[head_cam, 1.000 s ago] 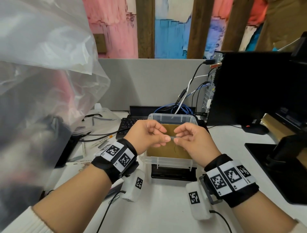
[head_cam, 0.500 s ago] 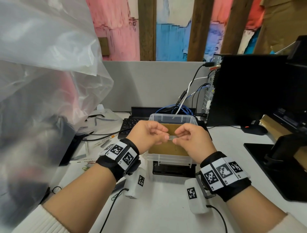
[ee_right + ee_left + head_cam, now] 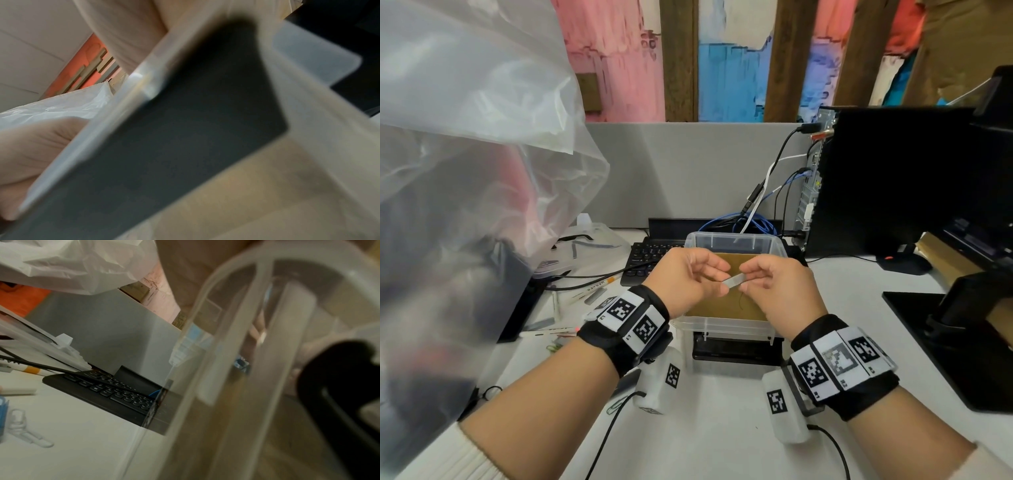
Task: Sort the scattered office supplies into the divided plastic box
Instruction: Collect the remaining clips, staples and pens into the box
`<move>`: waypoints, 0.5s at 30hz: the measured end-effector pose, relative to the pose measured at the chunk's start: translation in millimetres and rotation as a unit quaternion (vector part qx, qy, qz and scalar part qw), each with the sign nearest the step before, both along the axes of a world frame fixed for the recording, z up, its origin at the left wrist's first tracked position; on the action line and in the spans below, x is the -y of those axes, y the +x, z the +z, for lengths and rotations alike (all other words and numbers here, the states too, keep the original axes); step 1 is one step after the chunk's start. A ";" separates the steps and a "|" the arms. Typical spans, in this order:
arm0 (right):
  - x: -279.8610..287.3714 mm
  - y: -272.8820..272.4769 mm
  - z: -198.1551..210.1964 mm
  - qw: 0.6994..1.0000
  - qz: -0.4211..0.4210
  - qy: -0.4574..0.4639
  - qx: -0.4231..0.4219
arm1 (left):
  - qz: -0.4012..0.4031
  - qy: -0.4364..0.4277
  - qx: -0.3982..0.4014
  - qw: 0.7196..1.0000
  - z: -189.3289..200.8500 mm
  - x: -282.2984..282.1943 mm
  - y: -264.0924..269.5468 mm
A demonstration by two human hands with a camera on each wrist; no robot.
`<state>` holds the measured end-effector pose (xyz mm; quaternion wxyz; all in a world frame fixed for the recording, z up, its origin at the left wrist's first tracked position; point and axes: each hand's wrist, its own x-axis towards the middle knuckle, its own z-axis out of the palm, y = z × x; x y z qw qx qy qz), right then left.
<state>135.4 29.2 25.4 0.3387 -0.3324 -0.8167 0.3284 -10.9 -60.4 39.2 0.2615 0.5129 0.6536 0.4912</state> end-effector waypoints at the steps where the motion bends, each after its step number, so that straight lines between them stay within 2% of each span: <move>1: 0.5 0.1 -0.5 1.000 0.005 0.001 -0.005 | 0.006 0.002 -0.001 1.000 -0.5 -0.5 0.4; 12: 8.2 2.2 2.2 0.997 0.072 0.025 -0.021 | 0.010 0.013 -0.035 0.999 0.0 0.1 1.3; 15: 9.1 3.0 0.6 0.996 0.069 0.047 -0.040 | 0.025 0.026 -0.012 0.999 -0.5 0.5 -0.1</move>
